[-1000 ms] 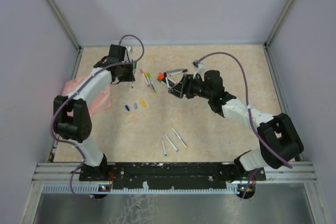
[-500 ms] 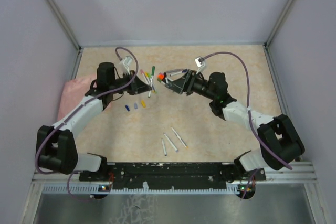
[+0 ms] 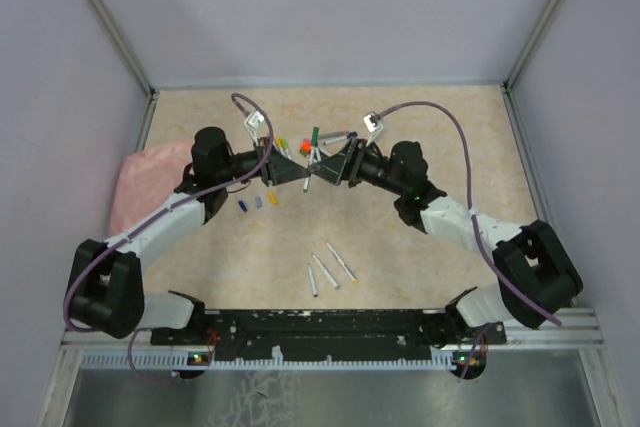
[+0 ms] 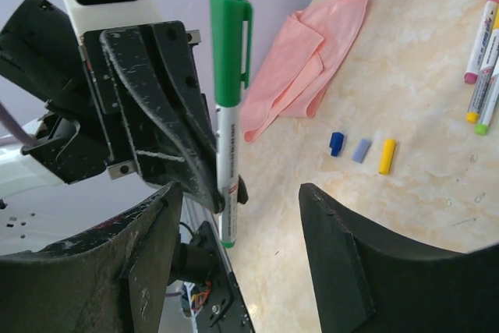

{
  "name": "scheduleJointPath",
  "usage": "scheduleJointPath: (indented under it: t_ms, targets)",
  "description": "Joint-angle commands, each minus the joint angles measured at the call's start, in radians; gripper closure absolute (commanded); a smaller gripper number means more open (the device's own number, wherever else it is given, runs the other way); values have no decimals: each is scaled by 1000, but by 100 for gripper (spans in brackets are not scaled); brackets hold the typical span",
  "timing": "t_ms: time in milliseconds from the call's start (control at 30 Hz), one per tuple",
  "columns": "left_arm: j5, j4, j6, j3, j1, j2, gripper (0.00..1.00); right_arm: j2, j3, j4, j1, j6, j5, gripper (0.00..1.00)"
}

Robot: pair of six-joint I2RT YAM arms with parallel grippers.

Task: Open the pen caps
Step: Pick up the pen from the center of the board.

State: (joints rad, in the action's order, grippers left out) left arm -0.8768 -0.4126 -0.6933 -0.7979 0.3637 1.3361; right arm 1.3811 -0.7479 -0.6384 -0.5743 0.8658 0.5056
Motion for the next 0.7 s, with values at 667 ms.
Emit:
scheduleJointPath:
  t_ms: [667]
  targets:
    - [-39, -119, -37, 0, 47, 25, 100, 23, -88, -103, -5, 58, -53, 50]
